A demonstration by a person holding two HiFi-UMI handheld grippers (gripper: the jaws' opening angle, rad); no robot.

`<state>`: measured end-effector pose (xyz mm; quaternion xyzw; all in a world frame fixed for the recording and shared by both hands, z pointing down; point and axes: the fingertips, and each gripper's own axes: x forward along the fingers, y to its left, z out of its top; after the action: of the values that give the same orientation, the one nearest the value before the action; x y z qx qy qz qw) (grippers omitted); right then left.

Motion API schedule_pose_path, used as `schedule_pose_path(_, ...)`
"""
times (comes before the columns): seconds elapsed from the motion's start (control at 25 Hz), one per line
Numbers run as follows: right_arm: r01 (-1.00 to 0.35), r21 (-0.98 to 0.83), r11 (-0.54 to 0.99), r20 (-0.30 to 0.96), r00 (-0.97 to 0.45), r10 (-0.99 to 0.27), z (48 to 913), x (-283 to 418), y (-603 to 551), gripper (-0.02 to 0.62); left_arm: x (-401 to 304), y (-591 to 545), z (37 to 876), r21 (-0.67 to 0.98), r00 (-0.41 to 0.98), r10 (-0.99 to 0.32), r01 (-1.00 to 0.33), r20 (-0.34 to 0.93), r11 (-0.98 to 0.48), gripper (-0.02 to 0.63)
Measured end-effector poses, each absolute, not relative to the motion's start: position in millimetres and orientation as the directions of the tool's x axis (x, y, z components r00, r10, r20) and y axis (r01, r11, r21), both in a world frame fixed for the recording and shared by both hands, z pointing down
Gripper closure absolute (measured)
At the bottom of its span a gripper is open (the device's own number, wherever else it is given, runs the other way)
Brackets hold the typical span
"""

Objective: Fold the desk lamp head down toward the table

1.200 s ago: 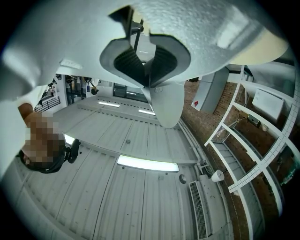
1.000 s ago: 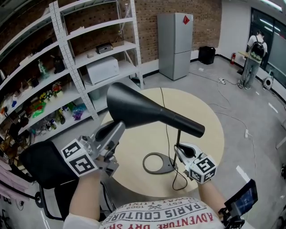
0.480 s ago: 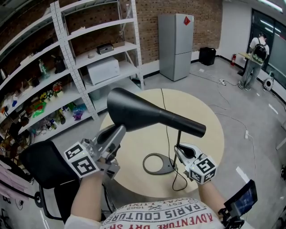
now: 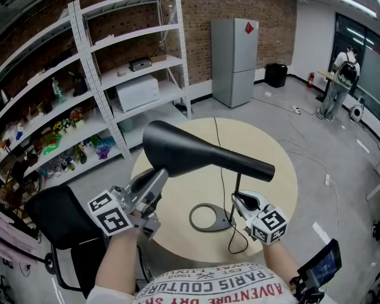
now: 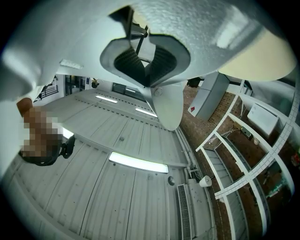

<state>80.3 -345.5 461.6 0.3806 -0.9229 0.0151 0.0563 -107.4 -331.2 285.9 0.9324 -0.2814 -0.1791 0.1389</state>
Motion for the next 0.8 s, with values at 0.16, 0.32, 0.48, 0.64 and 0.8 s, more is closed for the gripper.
schedule_pose_path(0.16,-0.703,0.016,0.711,0.118,-0.705,-0.699,462,81,-345,0.551,-107,-331,290,0.378,0.778,-0.572,-0.464,-0.26,-0.801,0.569)
schedule_pose_path(0.32,-0.703,0.016,0.711,0.115,-0.705,-0.7,462,83,-345,0.552,-105,-331,296,0.394,0.778,-0.573,-0.456,-0.26,-0.798,0.569)
schedule_pose_path(0.48,-0.703,0.015,0.712,0.113,-0.706,-0.699,464,82,-345,0.551,-106,-330,302,0.41,0.779,-0.571,-0.446,-0.259,-0.795,0.571)
schedule_pose_path(0.64,-0.702,0.016,0.712,0.114,-0.706,-0.699,462,83,-344,0.551,-105,-330,302,0.419,0.779,-0.569,-0.439,-0.263,-0.795,0.571)
schedule_pose_path(0.8,-0.703,0.016,0.711,0.112,-0.706,-0.7,466,84,-343,0.551,-104,-328,307,0.424,0.782,-0.563,-0.429,-0.269,-0.798,0.572)
